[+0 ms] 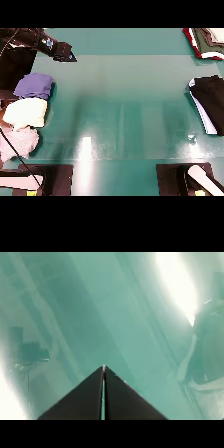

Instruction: Fold the shirts.

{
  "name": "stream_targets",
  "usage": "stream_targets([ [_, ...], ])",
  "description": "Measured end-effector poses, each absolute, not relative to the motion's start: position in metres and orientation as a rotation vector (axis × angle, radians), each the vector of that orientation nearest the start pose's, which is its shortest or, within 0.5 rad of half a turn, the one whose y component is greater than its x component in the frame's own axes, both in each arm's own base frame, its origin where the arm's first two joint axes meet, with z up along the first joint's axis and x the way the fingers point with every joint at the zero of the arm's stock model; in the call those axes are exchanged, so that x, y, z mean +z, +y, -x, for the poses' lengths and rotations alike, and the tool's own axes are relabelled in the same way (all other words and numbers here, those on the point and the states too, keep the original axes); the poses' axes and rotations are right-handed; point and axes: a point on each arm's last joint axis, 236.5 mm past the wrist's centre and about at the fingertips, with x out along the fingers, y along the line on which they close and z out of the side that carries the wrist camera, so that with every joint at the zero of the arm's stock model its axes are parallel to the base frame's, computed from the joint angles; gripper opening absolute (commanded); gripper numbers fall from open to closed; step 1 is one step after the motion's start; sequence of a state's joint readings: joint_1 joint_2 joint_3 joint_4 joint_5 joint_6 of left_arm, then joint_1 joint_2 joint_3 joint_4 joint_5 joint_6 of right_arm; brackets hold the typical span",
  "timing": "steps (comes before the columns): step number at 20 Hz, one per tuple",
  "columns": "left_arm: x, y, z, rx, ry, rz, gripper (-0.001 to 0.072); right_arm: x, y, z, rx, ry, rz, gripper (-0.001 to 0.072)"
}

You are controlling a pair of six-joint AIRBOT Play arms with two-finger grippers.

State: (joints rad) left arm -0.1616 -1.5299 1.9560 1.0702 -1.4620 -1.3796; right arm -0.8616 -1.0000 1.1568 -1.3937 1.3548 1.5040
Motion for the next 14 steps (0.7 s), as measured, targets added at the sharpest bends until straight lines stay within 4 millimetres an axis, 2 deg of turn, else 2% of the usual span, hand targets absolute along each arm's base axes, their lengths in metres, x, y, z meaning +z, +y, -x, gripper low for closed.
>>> stream_targets([
  [3,0.196,-0.186,-0.439,-0.667,0.985,0.057,0.0025,0.114,-0.161,-0.285,-0.376,0.983,-0.637,0.0040],
  [6,0.198,-0.186,-0.441,-0.665,0.977,0.060,0.0024,0.129,-0.099,-0.315,-0.179,0.967,-0.614,0.0023],
  [10,0.200,-0.187,-0.446,-0.659,0.954,0.065,0.0024,0.138,-0.023,-0.332,0.036,0.992,-0.537,0.0023],
  [12,0.201,-0.187,-0.447,-0.657,0.948,0.067,0.0024,0.140,0.005,-0.334,0.112,1.003,-0.505,0.0023],
  [14,0.202,-0.187,-0.447,-0.657,0.945,0.068,0.0024,0.140,0.023,-0.335,0.162,1.012,-0.481,0.0023],
])
